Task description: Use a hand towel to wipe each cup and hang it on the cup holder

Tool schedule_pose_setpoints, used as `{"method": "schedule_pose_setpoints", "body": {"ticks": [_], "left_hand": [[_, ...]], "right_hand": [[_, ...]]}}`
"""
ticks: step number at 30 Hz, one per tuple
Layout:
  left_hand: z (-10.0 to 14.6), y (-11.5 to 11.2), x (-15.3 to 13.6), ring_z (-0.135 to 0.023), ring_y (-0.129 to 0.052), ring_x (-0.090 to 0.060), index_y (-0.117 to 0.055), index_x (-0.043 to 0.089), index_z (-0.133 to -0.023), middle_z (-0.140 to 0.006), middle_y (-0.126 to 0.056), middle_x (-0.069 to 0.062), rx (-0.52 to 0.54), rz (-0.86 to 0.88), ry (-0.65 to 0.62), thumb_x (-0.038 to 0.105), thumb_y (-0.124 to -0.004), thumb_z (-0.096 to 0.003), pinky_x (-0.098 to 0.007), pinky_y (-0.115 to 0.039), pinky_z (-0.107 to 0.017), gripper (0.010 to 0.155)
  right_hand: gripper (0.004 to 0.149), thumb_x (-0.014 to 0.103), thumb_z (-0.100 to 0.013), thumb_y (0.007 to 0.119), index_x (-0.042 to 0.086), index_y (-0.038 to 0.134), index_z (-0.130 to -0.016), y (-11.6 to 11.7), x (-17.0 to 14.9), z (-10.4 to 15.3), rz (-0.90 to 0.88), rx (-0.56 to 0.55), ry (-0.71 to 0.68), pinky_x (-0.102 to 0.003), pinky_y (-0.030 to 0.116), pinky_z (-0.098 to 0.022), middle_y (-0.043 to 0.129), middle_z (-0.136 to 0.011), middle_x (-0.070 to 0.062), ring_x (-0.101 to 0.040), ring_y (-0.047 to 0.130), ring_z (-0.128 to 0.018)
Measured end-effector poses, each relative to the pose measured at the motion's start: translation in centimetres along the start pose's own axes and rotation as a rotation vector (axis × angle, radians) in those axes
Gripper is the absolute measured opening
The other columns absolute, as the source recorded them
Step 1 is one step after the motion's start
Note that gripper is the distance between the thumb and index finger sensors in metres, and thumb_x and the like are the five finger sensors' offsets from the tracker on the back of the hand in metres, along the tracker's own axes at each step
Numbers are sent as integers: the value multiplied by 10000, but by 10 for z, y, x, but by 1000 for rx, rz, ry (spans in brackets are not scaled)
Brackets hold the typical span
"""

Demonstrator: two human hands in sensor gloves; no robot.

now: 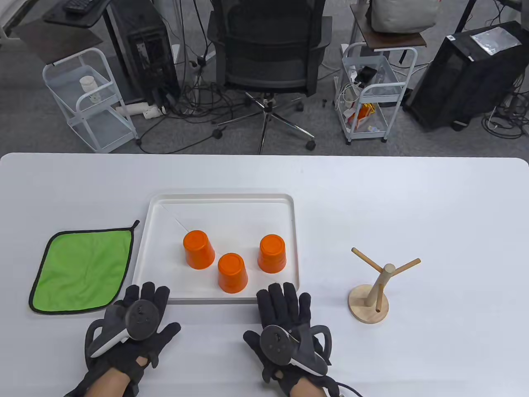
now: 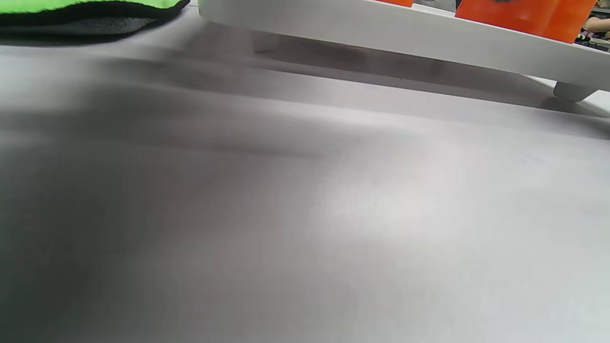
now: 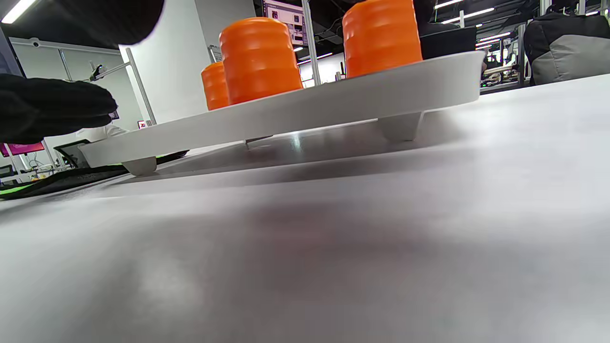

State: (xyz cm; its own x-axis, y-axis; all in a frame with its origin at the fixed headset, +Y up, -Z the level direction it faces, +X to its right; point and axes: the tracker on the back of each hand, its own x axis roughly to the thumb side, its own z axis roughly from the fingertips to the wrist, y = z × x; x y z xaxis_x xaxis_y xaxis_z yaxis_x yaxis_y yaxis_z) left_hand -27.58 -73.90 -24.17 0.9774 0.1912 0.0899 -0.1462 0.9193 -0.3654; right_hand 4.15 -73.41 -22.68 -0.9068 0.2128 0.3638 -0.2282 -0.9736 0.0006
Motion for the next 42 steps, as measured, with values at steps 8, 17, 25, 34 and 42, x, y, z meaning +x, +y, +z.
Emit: {"method": "schedule_pose_setpoints", "body": {"ticks": [8,17,25,34,42], "left_hand": [[-1,0,-2,-1053,-89,-450,-89,271,-1073,-1170,-60,-83,-3,13,4,693,-549,-444,-669,-243,-746,886],[-1,0,-4,-1052,-81,-450,-79,273,-1071,-1169,-51,-83,-8,24,-1,695,-546,-445,-669,-239,-748,888],[-2,1,-4,-1052,-73,-447,-75,273,-1071,-1169,-46,-81,-9,29,-9,697,-544,-446,-669,-236,-748,889],[-2,0,-5,-1049,-73,-451,-82,273,-1073,-1169,-49,-84,-8,38,-17,696,-545,-444,-671,-237,-746,888],[-2,0,-5,-1047,-71,-454,-86,273,-1074,-1169,-52,-87,-16,42,-29,696,-546,-444,-673,-239,-744,888]], "right_hand": [[868,622,-489,615,136,229,-1096,1,1,0,5,0,-7,-719,147,-695,206,-1200,-197,-544,171,-1057],[868,622,-489,616,137,227,-1095,2,1,0,7,2,-7,-718,147,-695,205,-1200,-197,-543,167,-1057],[868,624,-490,614,139,225,-1096,2,1,0,5,3,-7,-719,152,-697,204,-1200,-197,-544,171,-1057],[865,623,-489,622,128,264,-1100,0,0,-3,-2,3,-9,-720,149,-697,216,-1199,-202,-548,178,-1057],[859,621,-488,631,127,285,-1099,-10,-6,-8,-10,-6,1,-720,149,-697,240,-1197,-206,-551,199,-1058]]}}
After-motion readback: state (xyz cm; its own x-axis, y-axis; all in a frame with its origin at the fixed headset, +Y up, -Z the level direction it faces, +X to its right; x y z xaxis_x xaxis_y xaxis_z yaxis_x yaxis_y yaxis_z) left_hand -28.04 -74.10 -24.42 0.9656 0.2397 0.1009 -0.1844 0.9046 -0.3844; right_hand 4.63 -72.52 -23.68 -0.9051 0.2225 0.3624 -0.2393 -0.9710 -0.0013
